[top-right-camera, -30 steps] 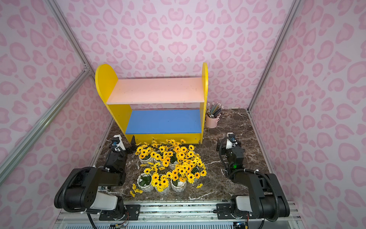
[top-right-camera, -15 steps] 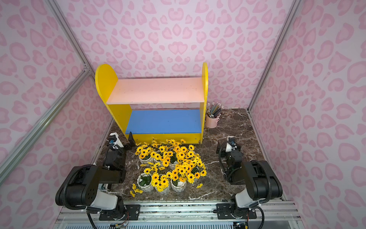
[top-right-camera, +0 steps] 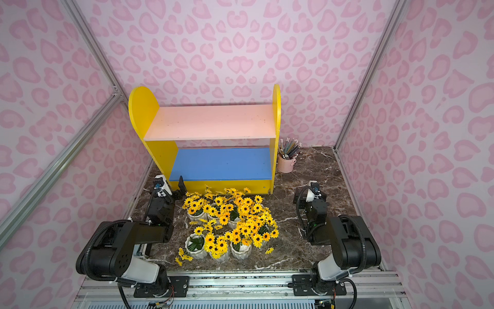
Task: Take the sunflower pots off the shelves
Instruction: Reset both arms
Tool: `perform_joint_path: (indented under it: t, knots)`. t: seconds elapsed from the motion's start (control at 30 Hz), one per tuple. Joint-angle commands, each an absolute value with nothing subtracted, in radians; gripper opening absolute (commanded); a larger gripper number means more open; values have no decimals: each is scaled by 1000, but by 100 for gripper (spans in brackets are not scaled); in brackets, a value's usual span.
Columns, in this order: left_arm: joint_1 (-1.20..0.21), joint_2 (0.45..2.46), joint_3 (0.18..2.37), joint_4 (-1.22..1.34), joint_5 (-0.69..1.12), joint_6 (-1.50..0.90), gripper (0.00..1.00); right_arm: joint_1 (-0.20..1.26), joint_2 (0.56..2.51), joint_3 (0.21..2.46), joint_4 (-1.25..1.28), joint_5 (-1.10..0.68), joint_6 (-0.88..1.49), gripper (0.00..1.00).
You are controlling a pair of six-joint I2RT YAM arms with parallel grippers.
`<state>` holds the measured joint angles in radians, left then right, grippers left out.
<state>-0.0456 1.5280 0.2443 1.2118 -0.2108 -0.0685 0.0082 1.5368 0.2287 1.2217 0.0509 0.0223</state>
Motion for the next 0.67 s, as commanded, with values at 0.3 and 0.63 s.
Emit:
perform_joint_path:
  t: [0.3, 0.63]
  knots:
    - [-46, 1529, 253, 1210, -225, -52, 98, 7, 1535, 235, 1245, 52, 26, 99]
    - [-45, 1532, 257, 1203, -224, -51, 98, 7, 1535, 235, 1244, 53, 26, 99]
